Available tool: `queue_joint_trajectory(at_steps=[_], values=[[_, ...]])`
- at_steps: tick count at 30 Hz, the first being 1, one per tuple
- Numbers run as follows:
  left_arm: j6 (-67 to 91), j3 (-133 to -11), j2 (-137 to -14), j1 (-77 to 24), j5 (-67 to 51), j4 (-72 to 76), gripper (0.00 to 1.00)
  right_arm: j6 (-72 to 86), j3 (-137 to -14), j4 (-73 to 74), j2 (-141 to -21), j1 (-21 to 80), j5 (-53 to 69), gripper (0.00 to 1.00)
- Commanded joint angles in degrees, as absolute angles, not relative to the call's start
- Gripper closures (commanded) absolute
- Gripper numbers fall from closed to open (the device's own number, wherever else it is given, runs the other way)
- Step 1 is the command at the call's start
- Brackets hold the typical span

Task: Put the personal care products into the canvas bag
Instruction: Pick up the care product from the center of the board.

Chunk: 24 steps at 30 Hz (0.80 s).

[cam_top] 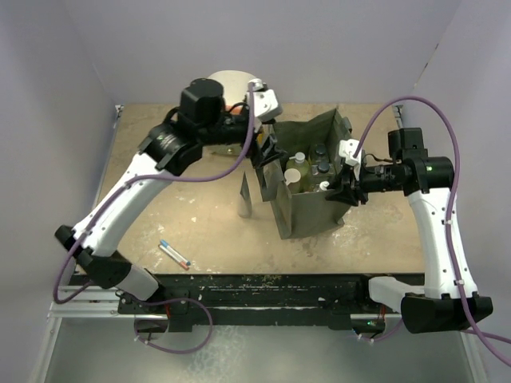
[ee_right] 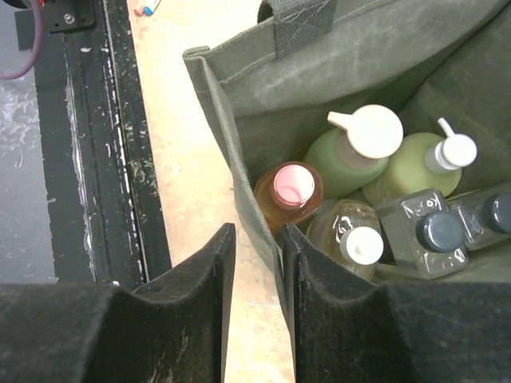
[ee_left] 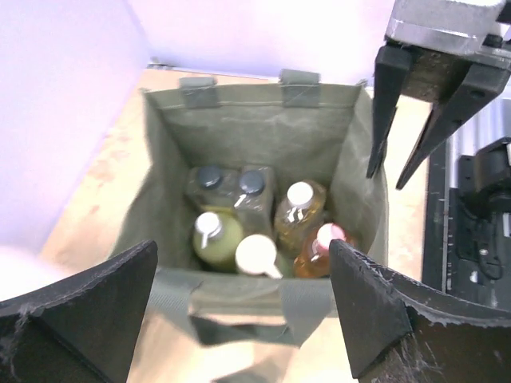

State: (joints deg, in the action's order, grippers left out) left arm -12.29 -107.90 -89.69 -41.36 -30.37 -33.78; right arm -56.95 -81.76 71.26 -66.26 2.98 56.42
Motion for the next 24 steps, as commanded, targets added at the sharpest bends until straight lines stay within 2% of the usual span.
queue_joint_trajectory(at_steps=[1,8,16,24], values=[[-16.0,-104.9,-81.6,-39.8,-17.5,-39.1,0.09,-55.4,-85.1,72.3,-66.4,3.3,57.2,0.67],[-15.4,-94.9,-74.7,-38.5,-10.0,-47.1,0.08,-55.3,-85.9,72.9,-67.0,3.2,57.8,0.59],[-10.0,-79.5,-71.3,-36.0,-14.7,-43.5,0.06,-56.1,-88.1,74.1,-67.8,3.3,57.9,0.54],[-7.8,-75.2,-76.3,-36.0,-17.3,-38.8,0.04,-56.8,-86.2,73.6,-67.4,3.3,58.4,0.53]])
